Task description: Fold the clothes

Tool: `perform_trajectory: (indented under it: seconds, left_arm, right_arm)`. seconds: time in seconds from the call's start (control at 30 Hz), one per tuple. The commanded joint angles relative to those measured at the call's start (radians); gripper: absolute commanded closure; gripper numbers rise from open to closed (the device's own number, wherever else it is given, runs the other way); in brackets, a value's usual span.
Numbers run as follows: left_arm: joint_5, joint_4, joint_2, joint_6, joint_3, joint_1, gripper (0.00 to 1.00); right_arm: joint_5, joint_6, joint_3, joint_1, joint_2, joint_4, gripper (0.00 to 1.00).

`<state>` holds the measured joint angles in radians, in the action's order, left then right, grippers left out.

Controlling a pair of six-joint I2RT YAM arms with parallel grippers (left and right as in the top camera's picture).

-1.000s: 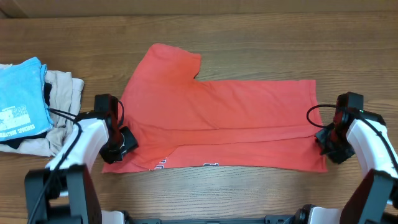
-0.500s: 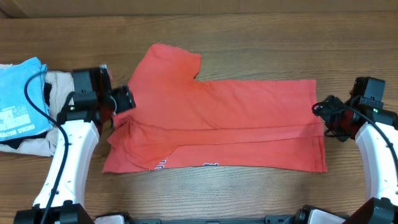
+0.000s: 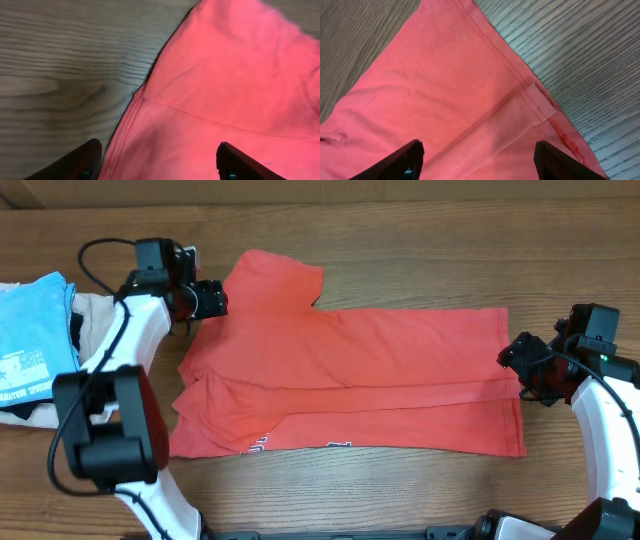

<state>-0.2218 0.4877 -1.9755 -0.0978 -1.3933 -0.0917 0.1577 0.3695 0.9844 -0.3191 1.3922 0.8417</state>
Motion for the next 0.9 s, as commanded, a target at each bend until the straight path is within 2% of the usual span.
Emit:
perform_trajectory:
  seconds: [0.0,0.3,0.67,0.73,0.8,0.87]
  left_arm:
    - [-0.065,-0.027,-0.063,0.028,-0.044,0.001,0.24]
    - [-0.067,-0.063,-0.179,0.027,-0.044,0.002,0.24]
    - [-0.068,-0.108,-0.190,0.027,-0.044,0.002,0.25]
    - [-0.068,-0.105,-0.190,0.027,-0.044,0.003,0.31]
    - [-0.068,-0.095,-0.191,0.023,-0.044,0.009,0.47]
    - [-0.068,-0.095,-0.194,0.019,-0.043,0.017,0.55]
  right_arm:
    - [0.008,-0.008,0.020,-0.002,-0.016,0.000,0.25]
    - [0.008,-0.007,0.020,-0.002,-0.016,0.000,0.26]
    - [0.008,-0.008,0.020,-0.002,-0.016,0.000,0.27]
    - [0.008,-0.007,0.020,-0.002,-0.016,0.000,0.27]
    - [0.009,-0.007,0.020,-0.002,-0.016,0.000,0.28]
    - [0.009,-0.007,0.020,-0.002,-0.016,-0.005,0.28]
